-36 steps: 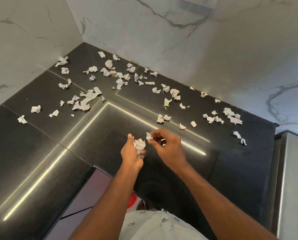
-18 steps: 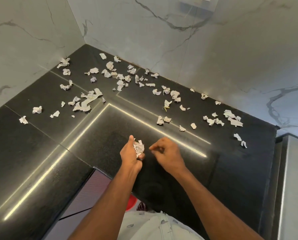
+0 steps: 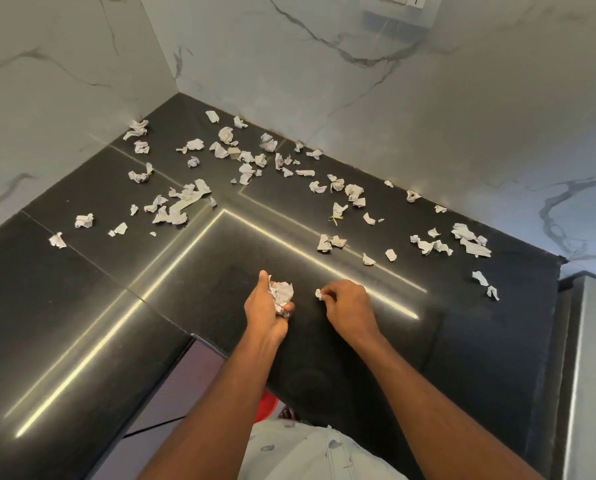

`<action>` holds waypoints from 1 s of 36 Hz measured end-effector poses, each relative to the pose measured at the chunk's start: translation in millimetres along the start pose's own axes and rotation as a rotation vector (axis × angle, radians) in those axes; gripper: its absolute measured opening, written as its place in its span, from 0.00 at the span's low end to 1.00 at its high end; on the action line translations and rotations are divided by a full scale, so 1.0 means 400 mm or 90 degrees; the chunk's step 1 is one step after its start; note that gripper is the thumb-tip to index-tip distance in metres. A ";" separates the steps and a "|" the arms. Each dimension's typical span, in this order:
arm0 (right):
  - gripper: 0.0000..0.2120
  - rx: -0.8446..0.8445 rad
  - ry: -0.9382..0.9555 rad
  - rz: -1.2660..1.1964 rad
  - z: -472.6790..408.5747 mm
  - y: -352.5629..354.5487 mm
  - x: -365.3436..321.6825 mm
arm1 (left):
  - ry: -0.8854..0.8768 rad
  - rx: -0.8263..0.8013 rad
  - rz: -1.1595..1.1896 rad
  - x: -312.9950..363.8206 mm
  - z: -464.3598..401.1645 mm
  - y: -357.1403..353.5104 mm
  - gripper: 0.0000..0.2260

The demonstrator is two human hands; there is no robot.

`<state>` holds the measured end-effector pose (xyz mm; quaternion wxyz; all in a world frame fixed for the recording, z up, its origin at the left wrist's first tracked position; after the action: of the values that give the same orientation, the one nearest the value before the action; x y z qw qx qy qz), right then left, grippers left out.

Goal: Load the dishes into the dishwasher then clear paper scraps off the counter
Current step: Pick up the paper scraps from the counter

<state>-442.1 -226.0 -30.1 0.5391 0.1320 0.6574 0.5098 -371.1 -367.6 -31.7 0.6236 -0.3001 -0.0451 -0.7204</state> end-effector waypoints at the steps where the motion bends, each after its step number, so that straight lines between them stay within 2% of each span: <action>1: 0.06 0.031 -0.012 -0.086 0.004 0.011 -0.021 | -0.004 0.003 0.010 0.004 -0.001 0.003 0.10; 3: 0.05 0.068 0.012 -0.230 0.013 0.023 -0.072 | -0.003 -0.001 0.032 0.015 -0.001 0.011 0.11; 5: 0.06 0.044 0.065 -0.300 0.024 0.020 -0.122 | 0.002 -0.013 0.070 0.020 -0.006 0.017 0.13; 10: 0.06 -0.049 0.155 -0.187 0.043 -0.015 -0.195 | 0.022 -0.053 0.164 0.020 -0.027 0.028 0.17; 12: 0.07 -0.053 0.126 -0.184 0.041 -0.020 -0.209 | 0.028 -0.057 0.182 0.022 -0.031 0.042 0.19; 15: 0.14 -0.093 0.057 -0.170 0.035 -0.032 -0.221 | 0.033 -0.061 0.197 0.020 -0.031 0.059 0.21; 21: 0.17 -0.147 -0.029 -0.116 0.006 -0.057 -0.221 | 0.005 0.019 0.162 0.045 -0.023 0.069 0.15; 25: 0.19 -0.314 -0.062 -0.322 -0.021 -0.051 -0.186 | -0.004 0.044 0.116 0.070 -0.025 0.080 0.16; 27: 0.17 -0.275 -0.066 -0.320 -0.033 -0.050 -0.169 | -0.021 0.047 0.115 0.089 -0.028 0.085 0.14; 30: 0.09 -0.081 -0.052 -0.202 -0.055 -0.056 -0.156 | -0.037 0.055 0.125 0.109 -0.029 0.086 0.11; 31: 0.08 -0.047 -0.045 -0.169 -0.059 -0.060 -0.159 | -0.037 0.056 0.123 0.111 -0.026 0.084 0.11; 33: 0.06 -0.047 -0.027 -0.096 -0.070 -0.072 -0.165 | -0.035 0.053 0.120 0.108 -0.024 0.075 0.12; 36: 0.07 -0.114 0.030 0.059 -0.083 -0.094 -0.165 | -0.031 0.046 0.115 0.102 -0.023 0.066 0.12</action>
<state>-430.5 -308.0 -26.1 0.5090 0.1013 0.6151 0.5936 -352.0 -413.1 -27.5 0.6951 -0.2977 -0.0585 -0.6518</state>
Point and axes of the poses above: each hand's wrist, its own z-axis away from the middle knuckle, its own y-axis out of the back of the hand, x = y × z, the point moved 1 cm from there along -z, towards the middle knuckle, and after that the axes turned 3 degrees about y, right-handed, at the moved point
